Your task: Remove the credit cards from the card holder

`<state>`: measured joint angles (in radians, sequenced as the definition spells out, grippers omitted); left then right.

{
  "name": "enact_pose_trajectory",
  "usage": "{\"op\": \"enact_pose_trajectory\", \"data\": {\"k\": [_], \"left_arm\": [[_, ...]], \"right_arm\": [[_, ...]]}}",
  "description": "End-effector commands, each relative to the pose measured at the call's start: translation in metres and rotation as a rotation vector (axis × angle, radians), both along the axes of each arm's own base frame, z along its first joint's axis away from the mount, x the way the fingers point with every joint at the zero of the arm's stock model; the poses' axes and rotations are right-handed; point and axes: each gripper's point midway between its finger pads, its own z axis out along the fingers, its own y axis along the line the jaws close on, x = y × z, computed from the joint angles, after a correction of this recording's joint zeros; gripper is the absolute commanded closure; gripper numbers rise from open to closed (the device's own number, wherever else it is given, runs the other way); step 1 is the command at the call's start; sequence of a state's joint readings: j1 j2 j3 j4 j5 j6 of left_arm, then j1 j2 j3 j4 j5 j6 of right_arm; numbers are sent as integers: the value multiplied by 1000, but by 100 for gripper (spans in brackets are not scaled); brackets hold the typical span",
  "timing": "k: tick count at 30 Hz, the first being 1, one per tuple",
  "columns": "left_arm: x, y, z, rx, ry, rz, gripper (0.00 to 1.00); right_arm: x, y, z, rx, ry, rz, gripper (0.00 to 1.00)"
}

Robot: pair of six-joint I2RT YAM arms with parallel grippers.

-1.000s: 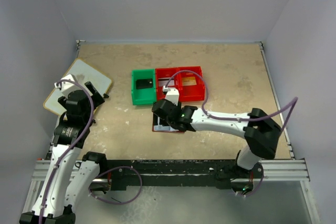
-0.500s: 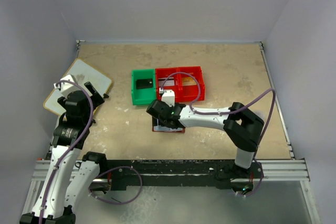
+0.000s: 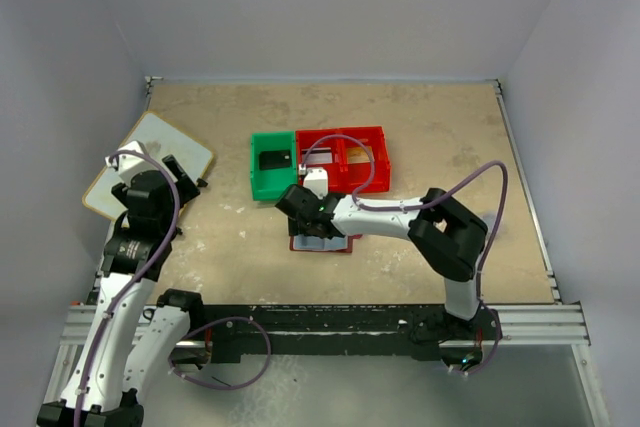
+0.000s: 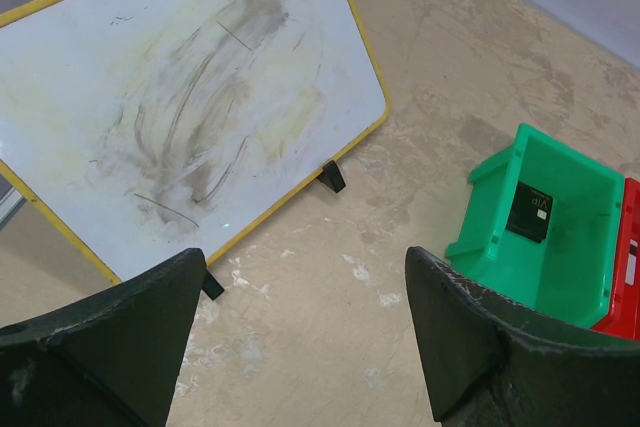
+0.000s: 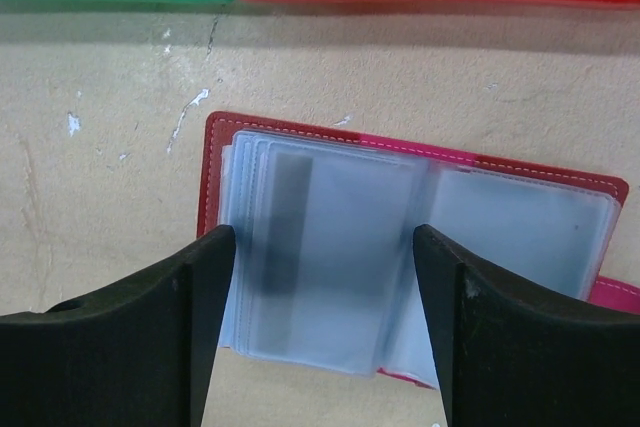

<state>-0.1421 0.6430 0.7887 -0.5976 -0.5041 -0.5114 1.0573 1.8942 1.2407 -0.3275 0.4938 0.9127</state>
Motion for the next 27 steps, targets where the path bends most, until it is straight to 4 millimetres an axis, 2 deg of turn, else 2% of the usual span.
{"op": "enact_pose_trajectory", "data": {"k": [1,6,13,18,27], "left_arm": [[3,2,9,8,-24,4,22],[3,2,9,7,-25,4,22],[3,2,8,9,-18,2,22],[4,1,7,8,-16,1,22],[5,-1,7,5,-17,-15,22]], "right_arm": [[6,5,-1,-5,4,-11,28],[0,-3,-11,-7,21,-17,38],[-6,8,-2,101,14,46,38],[-5,4,1,106,7,33,32],[-6,0,7,128,-3,20,44]]}}
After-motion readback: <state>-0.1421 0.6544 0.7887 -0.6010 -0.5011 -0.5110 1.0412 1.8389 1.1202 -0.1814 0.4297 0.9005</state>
